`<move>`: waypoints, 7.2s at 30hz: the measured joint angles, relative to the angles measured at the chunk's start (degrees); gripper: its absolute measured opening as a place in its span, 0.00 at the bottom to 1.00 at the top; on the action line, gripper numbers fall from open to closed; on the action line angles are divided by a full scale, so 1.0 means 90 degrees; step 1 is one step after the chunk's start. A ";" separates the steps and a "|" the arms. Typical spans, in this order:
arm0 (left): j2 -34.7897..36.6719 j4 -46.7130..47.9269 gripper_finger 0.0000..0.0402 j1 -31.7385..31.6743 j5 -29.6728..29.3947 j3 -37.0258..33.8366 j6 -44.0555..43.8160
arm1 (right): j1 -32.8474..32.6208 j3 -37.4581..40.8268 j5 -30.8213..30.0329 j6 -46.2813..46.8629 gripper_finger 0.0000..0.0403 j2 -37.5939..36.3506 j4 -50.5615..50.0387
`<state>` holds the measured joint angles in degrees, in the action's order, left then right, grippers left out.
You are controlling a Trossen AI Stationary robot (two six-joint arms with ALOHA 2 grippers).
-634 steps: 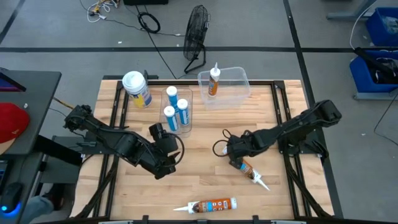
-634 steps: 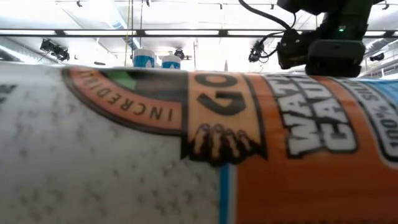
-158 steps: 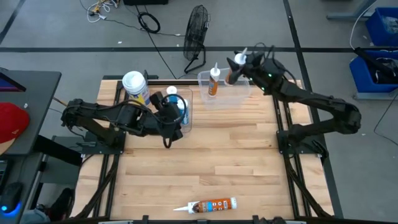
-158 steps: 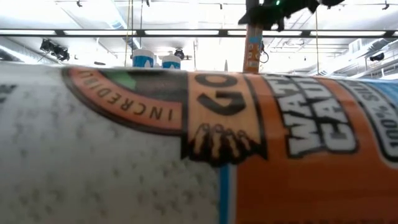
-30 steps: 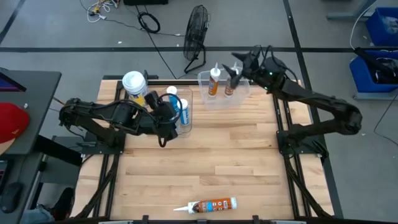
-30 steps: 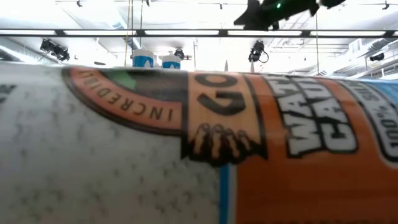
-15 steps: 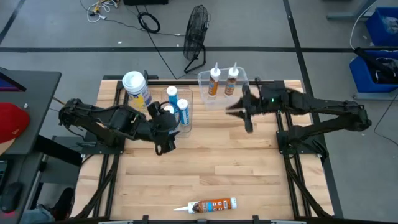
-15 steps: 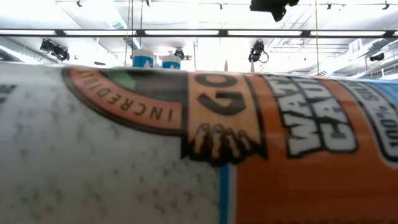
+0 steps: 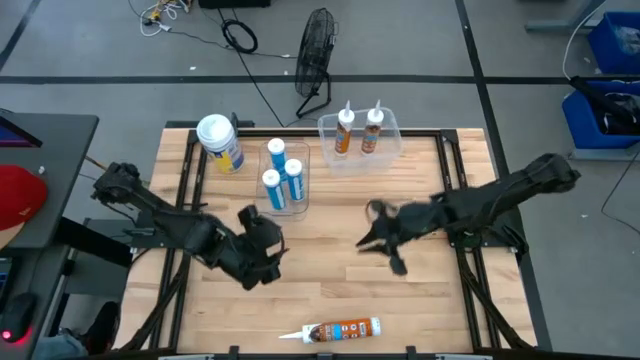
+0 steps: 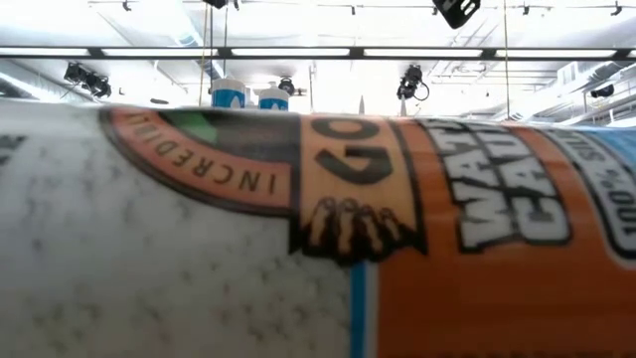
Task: Pick & place silicon tubes, Sealant and Lysol wipes
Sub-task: Put the orange sealant into the white bin
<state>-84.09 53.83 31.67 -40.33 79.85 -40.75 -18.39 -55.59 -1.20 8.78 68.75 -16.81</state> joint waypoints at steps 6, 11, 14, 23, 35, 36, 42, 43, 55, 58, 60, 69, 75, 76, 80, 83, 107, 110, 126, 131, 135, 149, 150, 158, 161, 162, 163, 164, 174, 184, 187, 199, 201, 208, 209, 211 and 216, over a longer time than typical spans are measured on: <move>0.0000 -0.0931 0.70 0.0505 -0.0263 -0.0720 -0.0637 | -0.0764 0.0006 -0.0333 0.0283 0.41 0.1186 0.0954; 0.0000 -0.1324 0.70 0.0781 -0.0382 -0.1174 -0.0997 | -0.1216 -0.0171 -0.1065 0.0375 0.56 0.2042 0.1010; 0.0000 -0.1364 0.70 0.0805 -0.0377 -0.1344 -0.1155 | -0.1387 -0.0476 -0.1173 0.0505 0.61 0.2485 0.0884; 0.0005 -0.1501 0.70 0.0813 -0.0345 -0.1430 -0.1275 | -0.1702 -0.2083 -0.1064 0.0953 0.64 0.3493 -0.0923; 0.0007 -0.1509 0.70 0.0931 -0.0324 -0.1425 -0.1338 | -0.2109 -0.2352 -0.0842 0.1695 0.64 0.3718 -0.1417; 0.0007 -0.1508 0.70 0.0933 -0.0324 -0.1425 -0.1358 | -0.2152 -0.2354 -0.0828 0.1724 0.64 0.3725 -0.1355; 0.0007 -0.1509 0.70 0.0938 -0.0320 -0.1423 -0.1367 | -0.2356 -0.2361 -0.0800 0.2042 0.64 0.4015 -0.1350; 0.0007 -0.1507 0.70 0.0938 -0.0318 -0.1423 -0.1358 | -0.2377 -0.2361 -0.0790 0.2101 0.64 0.4108 -0.1316; 0.0007 -0.1468 0.70 0.0938 -0.0317 -0.1423 -0.1250 | -0.2407 -0.2670 -0.0329 0.2409 0.64 0.5024 -0.1052; 0.0007 -0.1467 0.70 0.0938 -0.0317 -0.1423 -0.1236 | -0.2404 -0.2696 -0.0246 0.2455 0.64 0.5168 -0.1079; 0.0007 -0.1466 0.70 0.0938 -0.0317 -0.1423 -0.1231 | -0.2407 -0.2702 -0.0242 0.2474 0.64 0.5228 -0.1114; 0.0007 -0.1453 0.70 0.0938 -0.0317 -0.1423 -0.1217 | -0.2368 -0.2706 -0.0288 0.2474 0.64 0.5394 -0.1511; 0.0007 -0.1436 0.70 0.0938 -0.0318 -0.1420 -0.1218 | -0.2331 -0.2708 -0.0450 0.2376 0.57 0.5389 -0.1770; 0.0007 -0.1436 0.70 0.0938 -0.0317 -0.1420 -0.1217 | -0.2331 -0.2709 -0.0458 0.2374 0.55 0.5389 -0.1787; 0.0007 -0.1434 0.70 0.0938 -0.0317 -0.1420 -0.1217 | -0.2326 -0.2711 -0.0461 0.2374 0.53 0.5384 -0.1837; 0.0007 -0.1435 0.70 0.0938 -0.0317 -0.1420 -0.1219 | -0.2329 -0.2711 -0.0487 0.2379 0.53 0.5384 -0.1856; 0.0007 -0.1419 0.70 0.1230 -0.0858 -0.1420 -0.1161 | -0.2766 -0.2672 -0.3049 0.3550 0.52 0.4432 -0.3349; 0.0007 -0.1439 0.70 0.1231 -0.0862 -0.1420 -0.1091 | -0.2903 -0.2679 -0.3534 0.3867 0.52 0.4359 -0.3529; 0.0009 -0.1562 0.70 0.1473 -0.1956 -0.1408 -0.0867 | -0.3345 -0.2684 -0.6858 0.6431 0.52 0.4340 -0.4867; 0.0010 -0.2344 0.70 0.1458 -0.2419 -0.1408 -0.0515 | -0.3283 -0.2684 -0.8074 0.6890 0.52 0.4338 -0.4800; 0.0010 -0.3434 0.70 0.1456 -0.2598 -0.1406 0.0517 | -0.3214 -0.2686 -0.8906 0.7175 0.52 0.4338 -0.4692; 0.0012 -0.6795 0.80 0.0645 -0.1746 -0.1401 0.3344 | -0.2997 -0.2694 -0.9841 0.7538 0.51 0.4242 -0.4559; 0.0012 -0.6952 0.82 0.0560 -0.1623 -0.1401 0.3479 | -0.2983 -0.2694 -0.9854 0.7499 0.51 0.4194 -0.4500; 0.0012 -0.8024 0.93 -0.0099 -0.0529 -0.1401 0.3979 | -0.2859 -0.2694 -0.9881 0.5715 0.51 0.3804 -0.3198; 0.0012 -0.8304 0.94 -0.0301 -0.0008 -0.1401 0.4005 | -0.2827 -0.2694 -0.9874 0.4605 0.51 0.3702 -0.2484; 0.0012 -0.8359 0.94 -0.0358 0.0079 -0.1401 0.4012 | -0.2805 -0.2694 -0.9878 0.4282 0.51 0.3674 -0.2240; 0.0012 -0.8408 0.94 -0.0405 0.0119 -0.1401 0.4020 | -0.2795 -0.2694 -0.9878 0.3993 0.51 0.3637 -0.2034; 0.0012 -0.8442 0.94 -0.0448 0.0155 -0.1401 0.4025 | -0.2795 -0.2694 -0.9877 0.3708 0.51 0.3607 -0.1847; 0.0012 -0.9052 0.94 -0.0756 0.0878 -0.1401 0.4237 | -0.2637 -0.2694 -0.9567 0.1907 0.51 0.3556 -0.0404; 0.0015 -0.9178 0.93 -0.0865 0.1589 -0.1401 0.4344 | -0.2375 -0.2694 -0.8960 -0.0366 0.51 0.3556 0.1707; 0.0015 -0.9194 0.89 -0.0865 0.1590 -0.1401 0.4343 | -0.2331 -0.2694 -0.8893 -0.0590 0.51 0.3556 0.1961; 0.0015 -0.9333 0.61 -0.0868 0.1533 -0.1403 0.4447 | -0.2319 -0.2694 -0.8861 -0.0239 0.51 0.3558 0.1952; 0.0015 -0.9354 0.56 -0.0868 0.1498 -0.1403 0.4447 | -0.2319 -0.2694 -0.8864 -0.0216 0.51 0.3560 0.1956; 0.0011 -0.9475 0.55 -0.0866 0.1449 -0.1411 0.4484 | -0.2314 -0.2694 -0.8847 -0.0084 0.51 0.3563 0.1955; 0.0010 -0.9486 0.56 -0.0866 0.1443 -0.1411 0.4488 | -0.2312 -0.2694 -0.8811 -0.0078 0.51 0.3563 0.1967; 0.0010 -0.9489 0.58 -0.0862 0.1435 -0.1411 0.4536 | -0.2288 -0.2694 -0.8634 -0.0063 0.53 0.3563 0.2012; 0.0017 -0.9435 0.55 -0.0811 0.1471 -0.1406 0.4651 | -0.2266 -0.2686 -0.8238 -0.0441 0.64 0.3395 0.1940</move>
<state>-83.94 -31.09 24.38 -27.09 67.19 1.11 -38.79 -79.77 -75.34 4.81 99.31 0.65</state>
